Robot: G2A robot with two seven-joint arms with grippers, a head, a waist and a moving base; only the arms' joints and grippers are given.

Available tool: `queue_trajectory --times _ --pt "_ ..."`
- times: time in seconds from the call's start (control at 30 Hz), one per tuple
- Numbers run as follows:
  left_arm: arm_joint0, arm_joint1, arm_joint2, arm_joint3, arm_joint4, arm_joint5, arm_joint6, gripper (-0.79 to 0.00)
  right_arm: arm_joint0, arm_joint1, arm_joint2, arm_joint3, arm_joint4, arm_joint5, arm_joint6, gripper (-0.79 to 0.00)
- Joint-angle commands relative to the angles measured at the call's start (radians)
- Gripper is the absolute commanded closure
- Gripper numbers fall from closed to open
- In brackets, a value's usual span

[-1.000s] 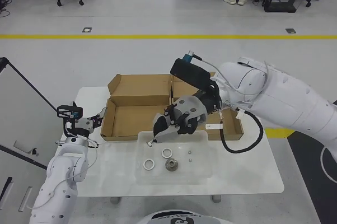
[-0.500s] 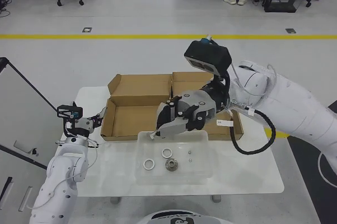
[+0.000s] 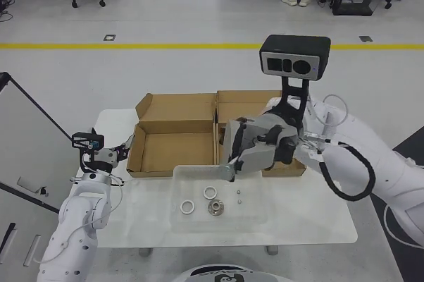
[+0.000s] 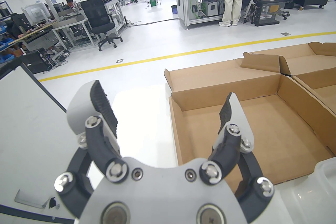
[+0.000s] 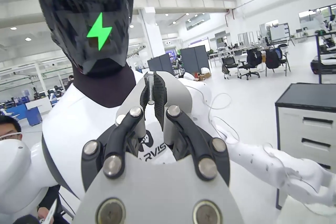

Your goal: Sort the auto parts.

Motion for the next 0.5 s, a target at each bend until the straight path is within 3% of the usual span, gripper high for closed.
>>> queue_trajectory --times 0.0,0.47 --pt "0.0 0.0 0.0 0.0 0.0 0.0 0.0 -0.785 -0.014 -0.01 0.017 -0.011 0.015 0.0 0.0 0.0" --pt "0.0 0.0 0.0 0.0 0.0 0.0 0.0 -0.785 -0.175 -0.07 0.17 -0.058 -0.027 0.003 0.003 0.0"
